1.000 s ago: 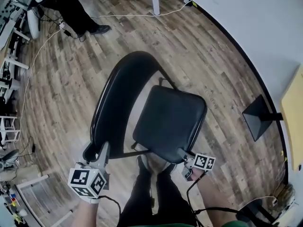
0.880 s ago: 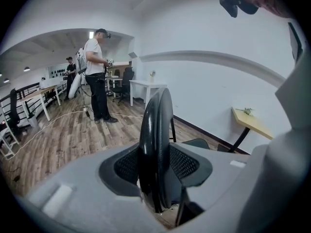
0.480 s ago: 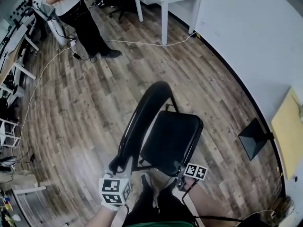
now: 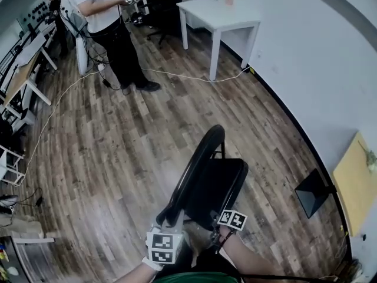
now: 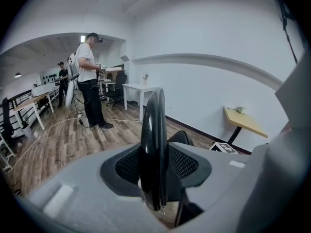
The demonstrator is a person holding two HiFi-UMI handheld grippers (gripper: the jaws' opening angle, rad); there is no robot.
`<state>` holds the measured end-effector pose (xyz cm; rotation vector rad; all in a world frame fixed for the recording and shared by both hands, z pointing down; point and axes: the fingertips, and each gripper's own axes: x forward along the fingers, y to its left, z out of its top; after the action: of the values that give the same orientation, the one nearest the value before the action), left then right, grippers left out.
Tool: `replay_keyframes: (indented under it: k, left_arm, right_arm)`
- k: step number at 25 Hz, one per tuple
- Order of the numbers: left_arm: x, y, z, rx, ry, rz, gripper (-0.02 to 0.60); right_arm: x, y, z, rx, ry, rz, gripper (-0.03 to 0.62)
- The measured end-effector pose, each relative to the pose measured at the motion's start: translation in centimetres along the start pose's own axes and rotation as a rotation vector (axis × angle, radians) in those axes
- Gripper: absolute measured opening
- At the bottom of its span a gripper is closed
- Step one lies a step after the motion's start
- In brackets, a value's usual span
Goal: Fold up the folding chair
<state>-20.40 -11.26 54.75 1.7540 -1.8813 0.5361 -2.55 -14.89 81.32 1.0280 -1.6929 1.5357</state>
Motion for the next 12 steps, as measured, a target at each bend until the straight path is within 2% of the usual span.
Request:
replay_keyframes:
  k: [3,9,12]
  left_arm:
    - [-0.4,0.5,0.6,0.017,-0.004,-0.020,0.166]
    - [-1.8,-0.7,1.2,0.059,-0.018,-0.090,0.155]
    - [-2.2,-1.6,1.4,0.077,-0.025,-0.125,0.147]
  right_arm:
    - [0.2,3.3,0.0,-0.006,0.008,0.020,0.218]
    - [0.9,10.9,-0.4,-0.020,0.025,0.143,0.171]
    - [1.3,13.6,-0.4,-0.027,0.029,0.176,0.159]
